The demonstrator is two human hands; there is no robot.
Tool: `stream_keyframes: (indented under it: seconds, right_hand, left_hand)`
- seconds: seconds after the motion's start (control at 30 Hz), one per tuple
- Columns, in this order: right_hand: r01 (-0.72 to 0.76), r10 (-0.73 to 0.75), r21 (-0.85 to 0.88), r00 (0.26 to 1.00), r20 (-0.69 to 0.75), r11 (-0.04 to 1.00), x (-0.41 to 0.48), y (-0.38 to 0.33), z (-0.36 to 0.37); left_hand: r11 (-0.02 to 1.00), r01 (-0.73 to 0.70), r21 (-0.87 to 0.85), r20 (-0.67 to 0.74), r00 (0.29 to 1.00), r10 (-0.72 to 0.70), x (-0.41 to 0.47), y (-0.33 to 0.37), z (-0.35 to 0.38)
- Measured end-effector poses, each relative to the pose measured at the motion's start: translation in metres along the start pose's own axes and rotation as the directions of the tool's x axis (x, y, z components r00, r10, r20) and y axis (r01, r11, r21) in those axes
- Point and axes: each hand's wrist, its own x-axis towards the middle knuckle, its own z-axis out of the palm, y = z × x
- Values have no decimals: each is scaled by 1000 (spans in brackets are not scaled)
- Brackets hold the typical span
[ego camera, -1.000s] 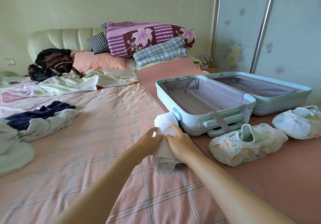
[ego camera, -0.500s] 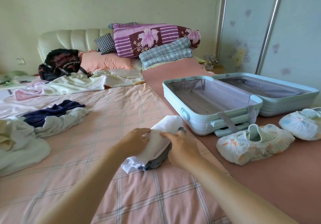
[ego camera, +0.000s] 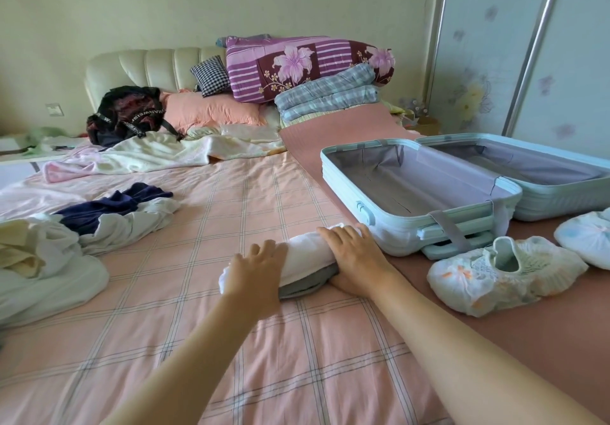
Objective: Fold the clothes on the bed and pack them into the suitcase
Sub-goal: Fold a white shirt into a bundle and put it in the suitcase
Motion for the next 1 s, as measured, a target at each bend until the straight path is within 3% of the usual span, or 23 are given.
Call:
stream_keyframes:
  seconds: [0.1, 0.3, 0.5, 0.6, 0.7, 0.83, 1.0]
  right_hand:
    - [4, -4, 21, 1000, -1, 1000, 9, -5, 2]
    - [27, -40, 84, 986, 162, 996, 15, -6, -3]
    - [78, -83, -73, 995, -61, 994, 28, 19, -73]
    - [29, -55, -147, 983, -177, 989, 41, 63, -113]
    - [-32, 9, -140, 987, -161, 990, 46, 118, -133]
    - [-122, 117, -100, 992, -56, 987, 35, 197, -117]
    - [-210, 211, -123, 977, -4, 970, 28, 277, -78]
  left_hand:
    - [998, 18, -63, 51, 999, -15, 4, -11, 8]
    - [964, 54, -260, 40, 998, -45, 9, -17, 13]
    - [943, -76, -323, -152, 988, 27, 36, -36, -54]
    - [943, -115, -313, -289, 957, 21, 67, -19, -99]
    - [934, -182, -307, -365, 929, 61, 110, 18, -123]
    - [947, -259, -189, -340, 922, 185, 183, 76, -124]
    - [929, -313, -200, -238, 935, 263, 260, 147, -98]
